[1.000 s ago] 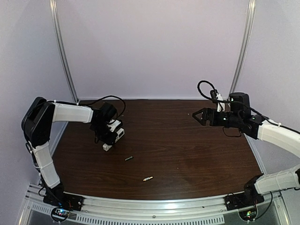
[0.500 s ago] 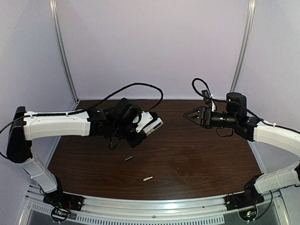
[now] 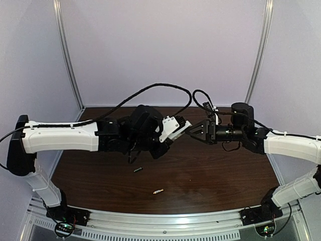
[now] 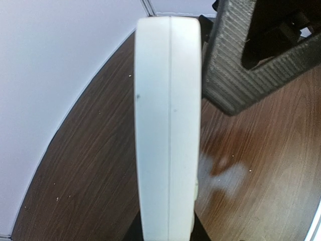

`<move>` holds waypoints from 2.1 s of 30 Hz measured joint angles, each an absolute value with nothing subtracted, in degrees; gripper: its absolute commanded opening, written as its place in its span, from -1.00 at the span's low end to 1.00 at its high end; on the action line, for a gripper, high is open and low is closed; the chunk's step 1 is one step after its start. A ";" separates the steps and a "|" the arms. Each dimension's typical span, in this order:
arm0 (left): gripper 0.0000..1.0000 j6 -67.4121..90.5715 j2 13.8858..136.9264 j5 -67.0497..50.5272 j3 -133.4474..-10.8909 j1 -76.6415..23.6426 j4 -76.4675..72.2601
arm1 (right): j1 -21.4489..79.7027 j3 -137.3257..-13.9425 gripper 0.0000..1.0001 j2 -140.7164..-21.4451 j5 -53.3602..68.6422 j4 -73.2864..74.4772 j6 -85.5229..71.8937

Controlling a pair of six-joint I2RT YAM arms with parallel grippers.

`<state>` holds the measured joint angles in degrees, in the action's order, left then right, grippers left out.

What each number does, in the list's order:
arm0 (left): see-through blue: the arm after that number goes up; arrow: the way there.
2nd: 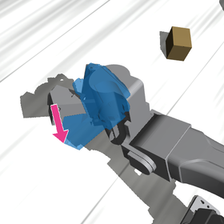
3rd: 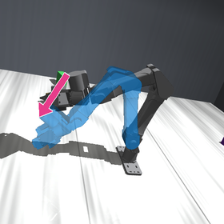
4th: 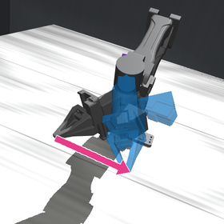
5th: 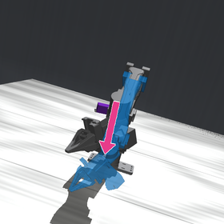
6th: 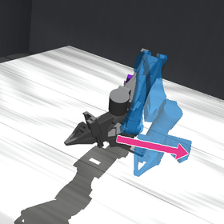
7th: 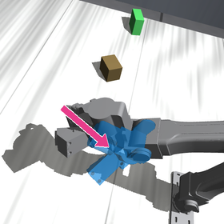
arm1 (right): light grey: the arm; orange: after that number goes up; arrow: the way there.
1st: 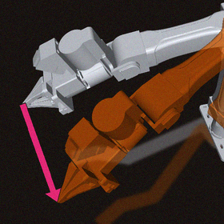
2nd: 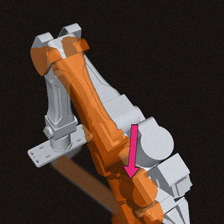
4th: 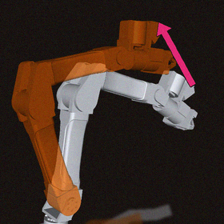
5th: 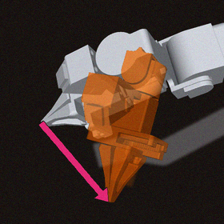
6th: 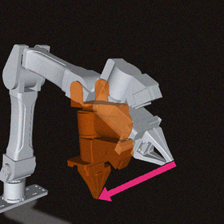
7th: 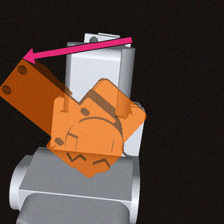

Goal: Load the batteries into the remote control
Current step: Pass from the left arm to the right, then pass from the right arm to the left

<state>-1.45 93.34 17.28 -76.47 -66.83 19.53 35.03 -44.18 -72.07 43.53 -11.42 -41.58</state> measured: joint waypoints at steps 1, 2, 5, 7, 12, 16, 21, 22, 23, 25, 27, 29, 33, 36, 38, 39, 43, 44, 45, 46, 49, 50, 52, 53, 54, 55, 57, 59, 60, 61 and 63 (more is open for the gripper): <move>-0.89 -1.48 93.67 17.63 -76.58 -66.98 19.49 | 35.42 -44.18 0.68 -72.20 43.53 -11.70 -41.80; -0.89 -1.56 93.89 17.87 -76.62 -67.00 19.46 | 35.88 -44.21 0.66 -72.34 43.55 -12.08 -42.04; -0.89 -1.63 94.56 18.35 -76.64 -67.24 19.49 | 36.97 -44.21 0.52 -72.49 43.55 -12.82 -42.28; -0.89 -1.65 94.72 18.39 -76.64 -67.42 19.49 | 37.28 -44.31 0.39 -72.73 43.55 -13.34 -42.37; -0.89 -1.69 94.83 18.59 -77.32 -67.83 19.70 | 37.47 -44.62 0.04 -73.41 43.94 -15.20 -42.89; -0.88 -1.80 94.85 18.76 -77.38 -67.92 19.73 | 37.56 -44.73 -0.08 -73.65 44.62 -16.62 -43.64; -0.88 -1.83 95.04 19.25 -77.67 -68.03 19.73 | 37.58 -44.73 -0.10 -73.84 44.97 -17.80 -44.23; -0.88 -1.83 95.15 19.31 -77.80 -68.10 19.73 | 37.58 -44.73 -0.10 -73.87 44.97 -17.89 -44.36; -0.88 -1.83 95.26 19.33 -77.93 -68.12 19.75 | 37.58 -44.73 -0.11 -73.87 44.97 -18.00 -44.45; -0.87 -1.83 95.59 19.40 -78.35 -68.31 19.77 | 37.58 -44.73 -0.25 -73.91 44.97 -18.35 -44.84; -0.83 -1.78 95.90 19.42 -78.63 -68.47 19.81 | 37.58 -44.73 -0.44 -74.00 44.69 -18.70 -44.88; -0.71 -1.63 96.25 19.68 -79.13 -68.47 20.36 | 37.58 -44.73 -0.62 -74.30 44.51 -18.85 -44.99; 0.06 -1.19 96.40 19.49 -79.42 -68.47 21.12 | 37.58 -44.73 -0.87 -74.59 44.73 -19.03 -44.80; 0.46 -1.04 96.25 17.52 -79.53 -68.84 21.19 | 37.56 -44.73 -0.94 -74.59 45.30 -18.61 -44.05; 0.75 -1.06 95.50 15.22 -79.48 -69.08 21.63 | 37.56 -44.82 -0.96 -74.48 45.78 -17.28 -42.61; 0.84 -0.78 94.65 13.52 -79.37 -69.10 21.71 | 37.56 -44.91 -0.97 -74.39 46.13 -16.38 -41.71; 0.88 0.84 88.27 5.63 -76.88 -68.38 21.91 | 37.56 -45.98 -0.99 -73.32 47.72 -12.91 -37.63; 0.88 1.58 85.91 2.66 -75.96 -67.75 21.78 | 37.56 -46.15 -1.00 -72.69 48.23 -12.36 -36.77; 0.87 2.26 84.14 0.47 -75.26 -67.11 21.52 | 37.56 -46.33 -1.00 -72.10 48.95 -12.14 -35.97; 0.86 3.14 82.37 -1.85 -74.52 -66.24 21.02 | 37.56 -46.48 -1.00 -71.46 49.76 -12.10 -35.29; 0.84 5.89 78.74 -8.64 -72.36 -63.46 19.31 | 37.58 -46.70 -1.00 -69.56 52.42 -12.25 -33.61; 0.83 6.76 78.22 -10.44 -71.77 -62.72 18.92 | 37.58 -46.70 -1.00 -69.06 53.15 -12.25 -33.10; 0.81 8.60 77.71 -14.09 -70.39 -61.41 18.00 | 37.65 -46.70 -1.00 -68.05 54.72 -12.25 -32.08; 0.81 9.50 77.71 -15.77 -69.80 -60.97 17.91 | 37.71 -46.72 -1.00 -67.70 55.42 -12.23 -31.59; 0.79 10.17 77.73 -17.17 -69.38 -60.62 17.96 | 37.87 -46.81 -1.00 -67.40 55.90 -12.23 -31.20; 0.78 10.92 77.76 -18.76 -68.97 -60.29 17.93 | 37.98 -46.96 -1.00 -67.13 56.53 -12.21 -30.72; 0.75 12.16 77.84 -21.78 -68.64 -59.83 17.82 | 38.44 -47.46 -1.00 -66.46 57.76 -12.21 -29.71; 0.70 13.21 78.19 -24.62 -68.64 -59.53 17.39 | 38.87 -47.97 -1.00 -65.76 58.72 -12.21 -28.77; 0.68 13.63 78.46 -25.82 -68.64 -59.44 17.02 | 39.03 -48.16 -1.00 -65.47 59.13 -12.21 -28.51; 0.65 14.02 78.83 -27.05 -68.64 -59.40 16.67 | 39.27 -48.47 -1.00 -65.17 59.55 -12.23 -28.23; 0.53 14.68 79.68 -28.95 -68.64 -59.35 16.21 | 39.75 -48.93 -1.00 -64.62 60.34 -12.27 -27.57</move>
<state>14.68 79.68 -28.95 -68.64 -59.35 16.21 39.75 -48.93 -64.62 60.34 -12.27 -27.57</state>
